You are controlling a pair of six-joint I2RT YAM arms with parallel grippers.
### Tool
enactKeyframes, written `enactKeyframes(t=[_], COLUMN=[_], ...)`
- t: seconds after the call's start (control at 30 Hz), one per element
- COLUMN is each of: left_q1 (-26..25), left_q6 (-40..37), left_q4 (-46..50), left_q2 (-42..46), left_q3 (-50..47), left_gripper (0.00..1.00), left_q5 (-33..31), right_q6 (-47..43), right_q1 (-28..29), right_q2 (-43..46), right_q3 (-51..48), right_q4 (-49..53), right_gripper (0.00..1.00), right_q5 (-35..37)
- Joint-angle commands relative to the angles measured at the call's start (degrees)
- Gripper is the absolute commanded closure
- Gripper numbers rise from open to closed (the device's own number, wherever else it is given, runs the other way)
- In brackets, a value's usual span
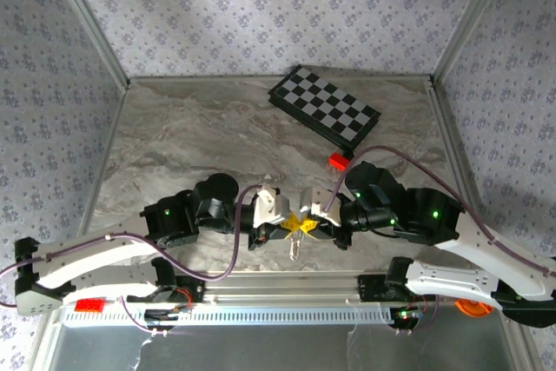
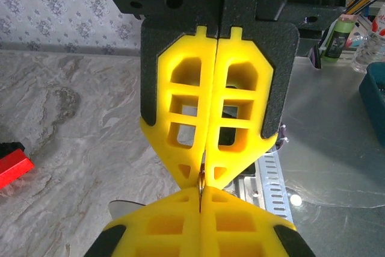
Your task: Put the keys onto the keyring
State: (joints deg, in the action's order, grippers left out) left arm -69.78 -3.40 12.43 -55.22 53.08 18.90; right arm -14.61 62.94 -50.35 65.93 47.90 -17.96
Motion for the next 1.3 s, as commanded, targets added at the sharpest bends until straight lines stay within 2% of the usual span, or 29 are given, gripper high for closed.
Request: enactKeyframes(t=[0.0, 0.2, 0.23, 0.3, 0.4, 0.7, 0.87, 1.27], left_q1=[-0.06, -0.03, -0.08, -0.08, -0.03, -0.09, -0.09, -0.03], left_q6=[0.32, 0.94, 1.01, 1.11, 0.92, 0.41, -0.25, -0.33], left_q4=[-1.24, -4.52, -5.09, -6.42, -8.29, -16.67, -18.62, -19.25], left_q2=[0.52, 2.84, 3.19, 3.85, 4.49, 5.95, 6.49, 6.18], left_q3=[-0.52, -1.82, -1.98, -2.42, -2.95, -5.42, -6.28, -5.97], left_gripper=[1.00, 1.00, 1.00, 1.00, 1.00, 1.00, 1.00, 1.00], left_q5=[0.12, -0.13, -0.08, 0.16, 0.31, -0.42, -1.05, -0.80], right_q6=[0.42, 0.07, 0.31, 1.45, 3.08, 7.61, 9.37, 10.92], right_q1=[0.43, 0.61, 0.61, 0.61, 0.52, -0.18, -0.95, -2.40], right_q2=[0.60, 1.60, 2.20, 3.74, 5.31, 10.06, 11.27, 12.84], right_q3=[0.76, 0.22, -0.30, -1.35, -2.74, -8.68, -9.64, -11.79], right_q4=[-2.89, -4.28, -5.03, -6.95, -9.48, -18.23, -18.58, -18.77], right_gripper=[1.00, 0.99, 0.95, 0.80, 0.70, 0.57, 0.58, 0.80], right_q5=[-3.11, -4.30, -4.60, -4.81, -4.06, -2.46, -1.04, -0.19])
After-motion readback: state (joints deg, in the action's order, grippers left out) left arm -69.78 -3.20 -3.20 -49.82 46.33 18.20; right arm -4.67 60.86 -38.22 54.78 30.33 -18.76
